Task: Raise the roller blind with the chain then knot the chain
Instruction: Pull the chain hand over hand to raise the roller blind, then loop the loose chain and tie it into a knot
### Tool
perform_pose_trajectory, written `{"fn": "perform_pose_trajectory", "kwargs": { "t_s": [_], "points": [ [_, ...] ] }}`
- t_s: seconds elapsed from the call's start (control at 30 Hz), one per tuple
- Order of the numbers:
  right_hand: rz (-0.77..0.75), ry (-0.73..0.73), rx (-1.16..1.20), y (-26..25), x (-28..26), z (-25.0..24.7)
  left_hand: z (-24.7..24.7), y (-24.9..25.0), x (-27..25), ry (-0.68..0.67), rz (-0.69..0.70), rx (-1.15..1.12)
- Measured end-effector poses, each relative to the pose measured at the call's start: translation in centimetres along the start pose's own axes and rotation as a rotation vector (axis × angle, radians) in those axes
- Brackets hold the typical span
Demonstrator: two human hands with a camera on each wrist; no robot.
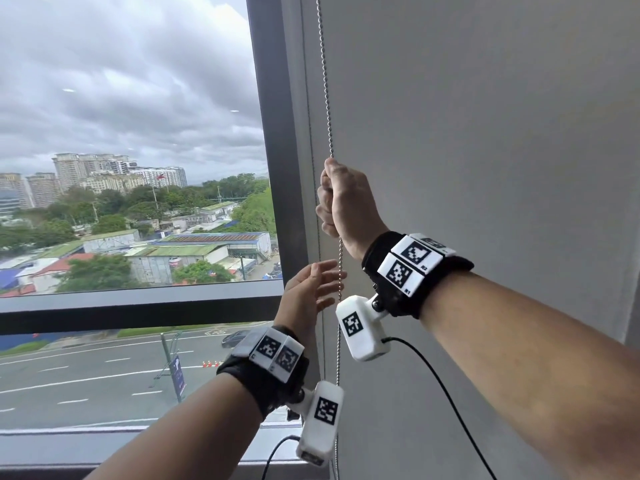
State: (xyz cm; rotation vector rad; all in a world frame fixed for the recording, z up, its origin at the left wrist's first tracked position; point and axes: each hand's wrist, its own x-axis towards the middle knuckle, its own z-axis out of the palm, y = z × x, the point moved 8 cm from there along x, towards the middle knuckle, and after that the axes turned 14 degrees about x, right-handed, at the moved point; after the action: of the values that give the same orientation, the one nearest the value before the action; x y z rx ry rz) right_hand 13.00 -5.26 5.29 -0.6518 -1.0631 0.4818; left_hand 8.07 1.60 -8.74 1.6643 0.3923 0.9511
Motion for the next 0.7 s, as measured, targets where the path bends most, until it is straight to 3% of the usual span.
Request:
{"fn": "perform_pose_trajectory", "kwargs": {
  "t_s": [0.17,0.4,0.5,0.7],
  "points": [
    [-0.085,-0.021,-0.128,0.2,1.0,-1.0,-0.9,0.0,1.6,0.093,0.005,0.044],
    [-0.27,0.105,-0.534,1.1,1.9,-5.0,-1.8,0.4,4.7,0.189,0.028,0.127],
    [-0.305,0.116,-0.554,1.4,2.4,-6.0,-1.4,0.5,6.1,0.205,0.018,0.164],
    [-0.206,0.098,-0.396,3.6,4.7,-7.4,0.3,0.8,8.4,0.138,0.023,0.102]
  ]
}}
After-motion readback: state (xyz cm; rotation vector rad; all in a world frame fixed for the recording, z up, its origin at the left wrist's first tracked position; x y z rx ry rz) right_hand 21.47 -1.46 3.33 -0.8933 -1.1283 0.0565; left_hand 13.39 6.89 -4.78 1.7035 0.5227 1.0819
